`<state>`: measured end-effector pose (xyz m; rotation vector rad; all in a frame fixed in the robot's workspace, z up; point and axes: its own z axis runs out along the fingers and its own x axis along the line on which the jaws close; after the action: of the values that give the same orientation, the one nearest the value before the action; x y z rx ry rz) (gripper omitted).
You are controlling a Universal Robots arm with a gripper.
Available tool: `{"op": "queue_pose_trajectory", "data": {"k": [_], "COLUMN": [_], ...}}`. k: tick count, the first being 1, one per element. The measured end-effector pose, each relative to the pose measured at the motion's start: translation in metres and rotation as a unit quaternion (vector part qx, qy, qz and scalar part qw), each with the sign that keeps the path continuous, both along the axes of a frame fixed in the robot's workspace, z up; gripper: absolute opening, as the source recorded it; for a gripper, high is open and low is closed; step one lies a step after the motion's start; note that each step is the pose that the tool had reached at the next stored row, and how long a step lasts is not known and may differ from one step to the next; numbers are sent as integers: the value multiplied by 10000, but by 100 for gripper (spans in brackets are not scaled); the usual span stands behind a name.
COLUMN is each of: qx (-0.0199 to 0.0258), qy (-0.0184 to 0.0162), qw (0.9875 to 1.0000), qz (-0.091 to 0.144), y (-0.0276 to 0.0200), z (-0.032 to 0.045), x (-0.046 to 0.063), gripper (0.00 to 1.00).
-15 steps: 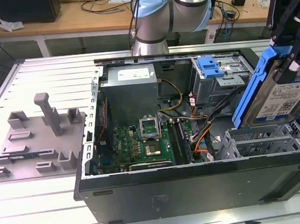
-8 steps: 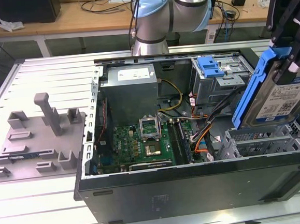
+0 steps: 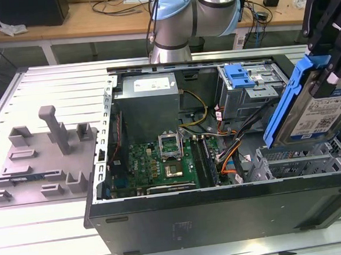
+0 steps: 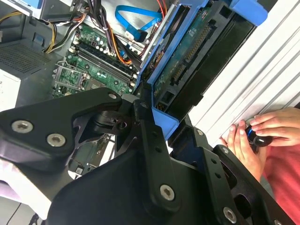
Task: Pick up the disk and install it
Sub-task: 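Insert the disk into the insertion slot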
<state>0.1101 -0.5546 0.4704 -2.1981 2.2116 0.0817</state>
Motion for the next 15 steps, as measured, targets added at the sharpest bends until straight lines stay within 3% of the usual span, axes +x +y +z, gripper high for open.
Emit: {"op": "queue_pose_trajectory", "data": {"k": [15], "qx": [0], "qy": [0], "qw": [10000], "qz": [0], "y": [0], "z": [-54], "x": [0], "gripper": [36]}}
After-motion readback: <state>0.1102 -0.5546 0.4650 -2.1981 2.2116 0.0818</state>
